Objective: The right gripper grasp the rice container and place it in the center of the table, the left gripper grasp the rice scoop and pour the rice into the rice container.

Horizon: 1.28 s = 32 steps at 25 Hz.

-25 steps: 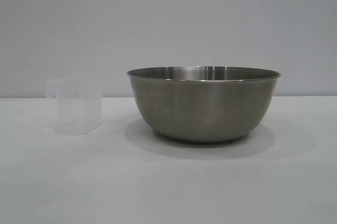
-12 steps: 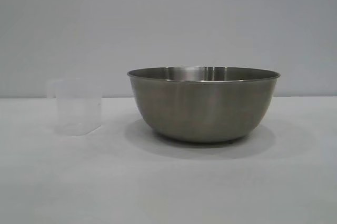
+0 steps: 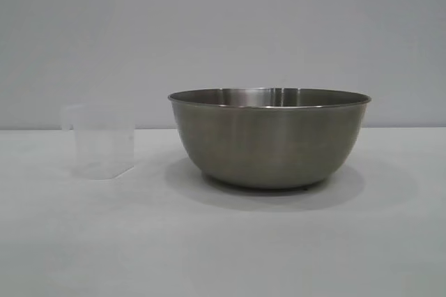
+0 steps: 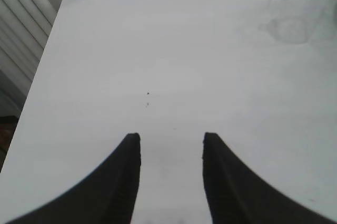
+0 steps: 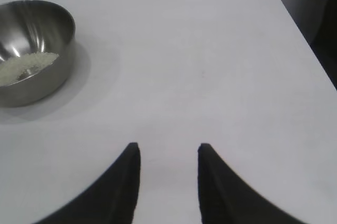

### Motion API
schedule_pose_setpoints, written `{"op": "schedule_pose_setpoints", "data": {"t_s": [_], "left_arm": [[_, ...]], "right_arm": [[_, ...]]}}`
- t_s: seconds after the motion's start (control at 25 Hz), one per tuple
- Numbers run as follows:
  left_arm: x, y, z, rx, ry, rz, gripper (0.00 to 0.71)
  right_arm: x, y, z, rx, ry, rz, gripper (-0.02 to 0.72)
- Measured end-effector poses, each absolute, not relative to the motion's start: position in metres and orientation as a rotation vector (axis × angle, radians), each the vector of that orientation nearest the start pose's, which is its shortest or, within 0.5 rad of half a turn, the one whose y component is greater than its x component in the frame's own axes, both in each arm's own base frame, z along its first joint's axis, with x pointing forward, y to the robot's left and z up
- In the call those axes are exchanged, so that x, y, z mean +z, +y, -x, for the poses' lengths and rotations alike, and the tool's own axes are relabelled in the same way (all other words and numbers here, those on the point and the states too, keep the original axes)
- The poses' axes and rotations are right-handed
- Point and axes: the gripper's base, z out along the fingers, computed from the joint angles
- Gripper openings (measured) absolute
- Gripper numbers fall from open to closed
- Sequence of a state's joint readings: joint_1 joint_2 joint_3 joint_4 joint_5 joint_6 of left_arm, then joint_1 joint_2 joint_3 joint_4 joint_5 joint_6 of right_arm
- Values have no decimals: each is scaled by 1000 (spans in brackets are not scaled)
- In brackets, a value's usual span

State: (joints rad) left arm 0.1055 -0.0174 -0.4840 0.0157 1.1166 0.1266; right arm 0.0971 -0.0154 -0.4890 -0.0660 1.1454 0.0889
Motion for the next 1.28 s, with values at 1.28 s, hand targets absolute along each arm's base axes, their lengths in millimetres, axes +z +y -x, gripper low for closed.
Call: {"op": "schedule_pose_setpoints", "data": {"t_s": [1.28], "left_arm": [[268, 0, 8, 159, 2102, -21, 239]], "right_arm": [[267, 1, 10, 67, 2123, 105, 253]]}}
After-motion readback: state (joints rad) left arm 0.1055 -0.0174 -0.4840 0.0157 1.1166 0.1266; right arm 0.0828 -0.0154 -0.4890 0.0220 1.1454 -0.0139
